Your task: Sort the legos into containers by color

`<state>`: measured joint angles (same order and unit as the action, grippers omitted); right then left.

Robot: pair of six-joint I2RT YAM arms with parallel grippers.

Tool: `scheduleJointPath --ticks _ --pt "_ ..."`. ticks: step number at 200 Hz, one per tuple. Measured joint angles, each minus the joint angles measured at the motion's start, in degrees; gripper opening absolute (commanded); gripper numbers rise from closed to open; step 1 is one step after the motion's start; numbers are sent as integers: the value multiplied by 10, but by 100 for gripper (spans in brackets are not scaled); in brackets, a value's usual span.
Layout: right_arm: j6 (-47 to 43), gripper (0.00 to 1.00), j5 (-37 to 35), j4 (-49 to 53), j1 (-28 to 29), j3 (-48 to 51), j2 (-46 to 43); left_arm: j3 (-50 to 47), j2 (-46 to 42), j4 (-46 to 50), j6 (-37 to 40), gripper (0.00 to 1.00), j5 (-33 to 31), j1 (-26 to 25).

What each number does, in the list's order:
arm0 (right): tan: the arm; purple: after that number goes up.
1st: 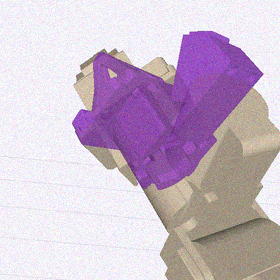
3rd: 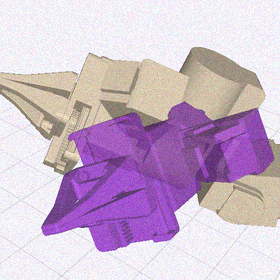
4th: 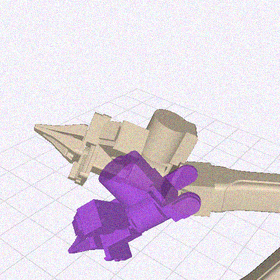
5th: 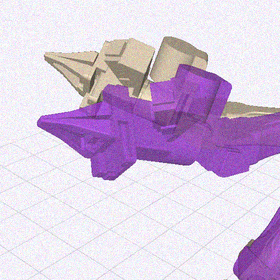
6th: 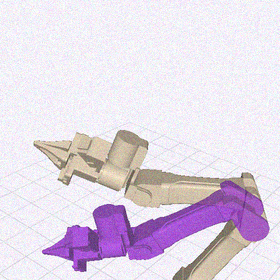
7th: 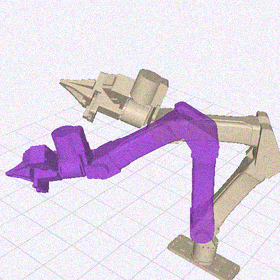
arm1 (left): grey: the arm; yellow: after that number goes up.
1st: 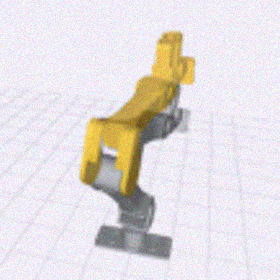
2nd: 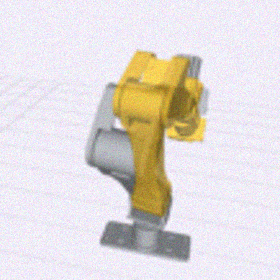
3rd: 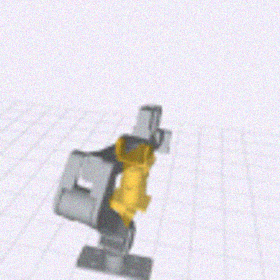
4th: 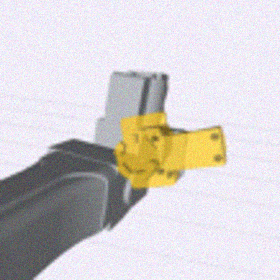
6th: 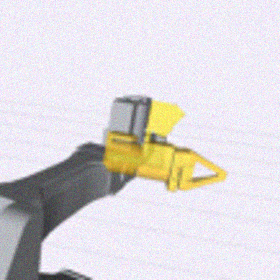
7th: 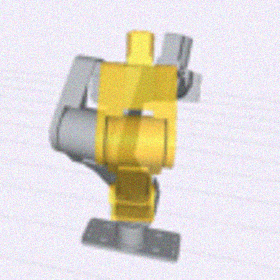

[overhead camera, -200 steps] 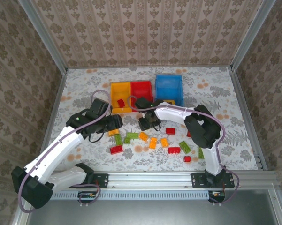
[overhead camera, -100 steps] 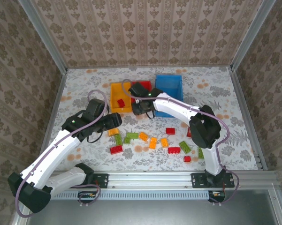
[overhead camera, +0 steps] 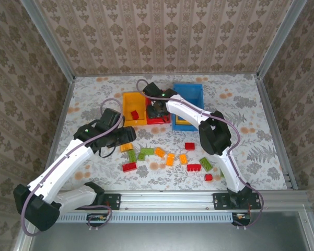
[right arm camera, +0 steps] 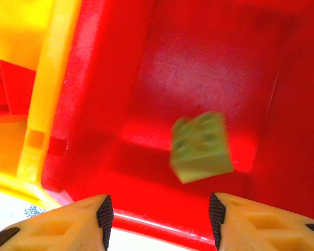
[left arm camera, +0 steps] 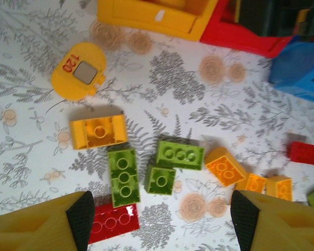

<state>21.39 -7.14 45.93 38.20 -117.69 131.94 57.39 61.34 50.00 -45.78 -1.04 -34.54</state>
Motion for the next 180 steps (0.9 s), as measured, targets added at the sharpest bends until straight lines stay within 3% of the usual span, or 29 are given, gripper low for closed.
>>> scheduleJointPath --ticks 42,94,115,141,161,180 --pt "-5 58 0 -1 10 7 -21 -13 1 31 -12 72 10 13" --pt "-55 69 38 -134 34 255 -250 -78 -9 83 -28 74 37 14" --pt "-91 72 98 -191 50 353 -340 -117 -24 101 -76 75 50 10" --pt "-122 74 185 -229 69 429 -390 -179 -58 92 -193 77 70 -2" --pt "-136 78 237 -239 82 484 -415 -216 -70 55 -279 88 73 -35" --pt "-139 81 267 -242 86 523 -437 -204 -26 35 -299 92 70 -63"
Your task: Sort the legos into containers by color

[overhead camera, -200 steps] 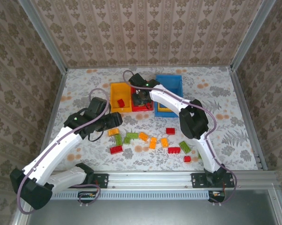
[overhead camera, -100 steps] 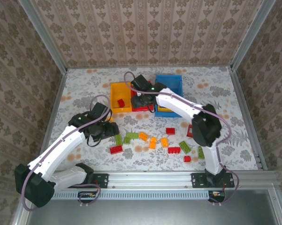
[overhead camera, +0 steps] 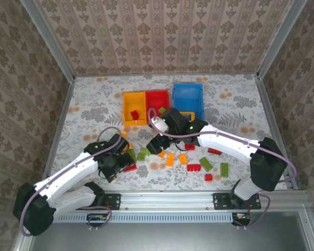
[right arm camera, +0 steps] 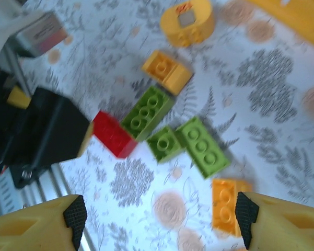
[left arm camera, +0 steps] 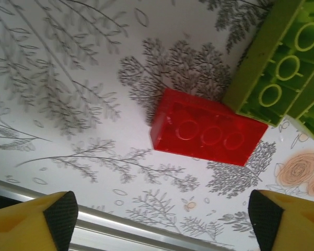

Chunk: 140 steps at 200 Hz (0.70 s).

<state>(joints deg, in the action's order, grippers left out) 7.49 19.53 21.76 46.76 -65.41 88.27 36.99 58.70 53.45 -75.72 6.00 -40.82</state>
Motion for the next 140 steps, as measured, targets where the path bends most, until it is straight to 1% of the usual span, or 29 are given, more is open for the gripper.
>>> scheduleJointPath --ticks 15,37,52,82,116,131,140 --pt "-1 83 14 -6 0 22 -18 30 61 1 9 95 -5 -13" --pt "-1 84 27 -11 0 39 -40 56 134 -5 47 95 -13 -33" --pt "-1 84 33 -14 0 45 -52 58 160 -6 75 95 -15 -42" --pt "0 83 35 -15 0 51 -58 58 183 -13 125 92 -22 -42" --pt "4 83 35 -15 0 57 -58 58 207 -39 170 84 -29 -41" --pt "7 82 35 -19 0 57 -58 57 216 -56 181 78 -30 -41" --pt "8 82 35 -21 0 57 -58 57 222 -64 186 71 -30 -40"
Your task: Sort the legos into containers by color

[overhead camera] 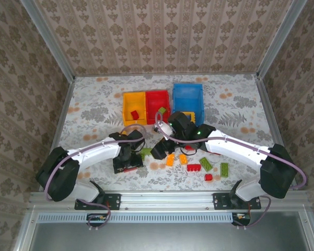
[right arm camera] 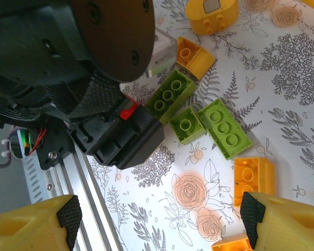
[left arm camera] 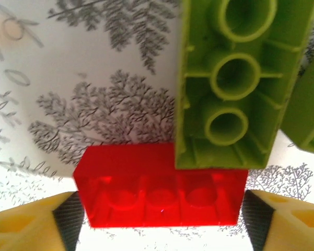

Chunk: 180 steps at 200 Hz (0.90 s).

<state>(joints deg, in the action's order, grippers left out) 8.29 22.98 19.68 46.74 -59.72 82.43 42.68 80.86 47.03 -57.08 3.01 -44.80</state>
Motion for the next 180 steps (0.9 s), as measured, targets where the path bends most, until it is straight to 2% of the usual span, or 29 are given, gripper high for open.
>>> scheduleJointPath --ticks 28,63,84,110,130,151,180 --pt "6 81 4 -2 0 0 0 -9 -3 -18 10 56 -1 2" --pt "14 81 34 -14 0 0 0 -11 -16 -13 10 52 -16 2" --pt "26 81 42 -31 -4 0 -10 9 -46 34 10 51 -33 1" --pt "51 81 42 -56 -24 -1 -40 117 -70 93 23 50 -48 13" --pt "68 81 25 -80 -47 -11 -48 222 -48 105 55 50 -54 54" --pt "78 82 -6 -92 -65 -34 -42 319 14 104 99 50 -58 104" --pt "98 82 -40 -103 -86 -84 -2 440 143 97 164 50 -59 162"
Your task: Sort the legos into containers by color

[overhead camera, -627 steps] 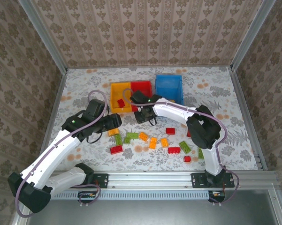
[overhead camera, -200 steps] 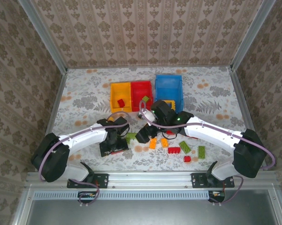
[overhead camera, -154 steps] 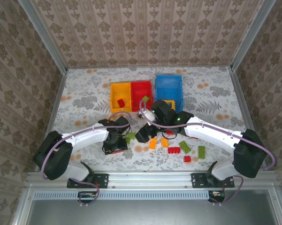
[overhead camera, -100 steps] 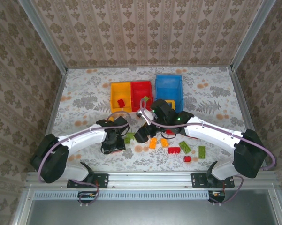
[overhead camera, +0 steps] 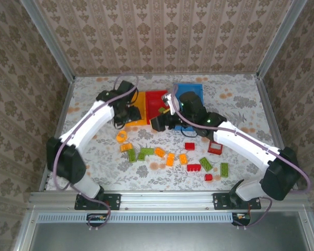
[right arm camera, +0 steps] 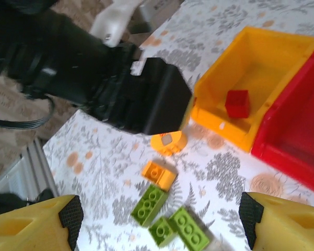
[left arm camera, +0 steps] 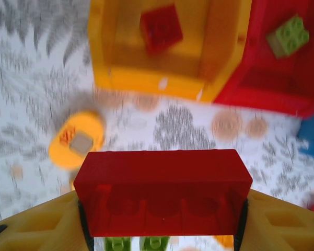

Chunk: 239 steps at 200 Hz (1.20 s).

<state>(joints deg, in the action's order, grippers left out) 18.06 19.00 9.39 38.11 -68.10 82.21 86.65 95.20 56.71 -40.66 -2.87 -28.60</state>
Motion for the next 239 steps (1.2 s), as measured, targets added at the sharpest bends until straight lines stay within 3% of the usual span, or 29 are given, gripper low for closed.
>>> scheduleJointPath --ticks 47,94,139,194,239 --pt "33 82 -23 -2 -21 -37 53 163 185 -3 59 50 3 62" --pt "48 82 -25 -1 -26 -42 61 272 288 8 81 52 8 76" --pt "56 82 -25 0 -35 -43 76 299 316 16 84 56 18 76" --pt "62 82 -25 1 -46 -43 83 299 317 21 82 74 18 73" --pt "57 81 -32 33 -47 -44 83 297 317 21 81 77 18 68"
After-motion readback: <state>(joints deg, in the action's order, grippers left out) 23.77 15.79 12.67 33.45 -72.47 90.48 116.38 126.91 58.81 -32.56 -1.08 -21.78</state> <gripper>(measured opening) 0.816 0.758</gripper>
